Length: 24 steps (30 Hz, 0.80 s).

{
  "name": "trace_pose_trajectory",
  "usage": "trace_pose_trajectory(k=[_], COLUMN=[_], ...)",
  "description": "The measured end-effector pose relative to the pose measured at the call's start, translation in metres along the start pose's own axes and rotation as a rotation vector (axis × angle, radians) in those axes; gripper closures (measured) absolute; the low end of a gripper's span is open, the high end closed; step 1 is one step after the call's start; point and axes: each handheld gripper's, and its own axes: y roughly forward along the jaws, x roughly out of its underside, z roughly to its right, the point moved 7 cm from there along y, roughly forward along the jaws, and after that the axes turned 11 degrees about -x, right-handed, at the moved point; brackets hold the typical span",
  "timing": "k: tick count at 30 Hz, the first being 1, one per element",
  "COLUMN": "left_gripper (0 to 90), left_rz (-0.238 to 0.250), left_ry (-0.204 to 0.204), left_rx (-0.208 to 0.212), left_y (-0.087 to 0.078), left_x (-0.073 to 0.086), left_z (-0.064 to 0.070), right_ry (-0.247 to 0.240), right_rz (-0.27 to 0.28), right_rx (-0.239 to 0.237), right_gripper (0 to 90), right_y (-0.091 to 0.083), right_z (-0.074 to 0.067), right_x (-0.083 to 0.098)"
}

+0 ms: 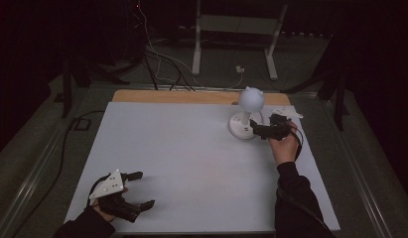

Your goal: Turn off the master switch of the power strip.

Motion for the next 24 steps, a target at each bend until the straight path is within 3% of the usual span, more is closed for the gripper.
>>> trace_pose_trajectory(k=[6,10,15,21,24], left_gripper=[0.3,0.3,0.3,0.3,0.3], left_rz=[0.0,0.0,-0.001,-0.001,-0.001], left_ry=[0.001,0.001,0.002,0.003,0.002], left_rx=[0.001,0.0,-0.001,0.0,0.0], left_y=[0.0,0.0,0.0,0.0,0.0], left_x=[0.0,0.0,0.0,0.0,0.0], left_z=[0.0,0.0,0.0,0.0,0.0], right_ry=[0.015,0.026,-0.001,0.014,0.054], right_rz=[0.014,0.009,0.015,0.021,0.011], right_rx=[0.007,0.019,0.044,0.077,0.088], right_gripper=[7.5,15.1,16.8,22.5,35.5], right_y=[0.004,0.006,0.008,0.012,0.012], right_z=[0.002,0.004,0.004,0.004,0.004], right_x=[0.005,0.008,0.009,0.008,0.008])
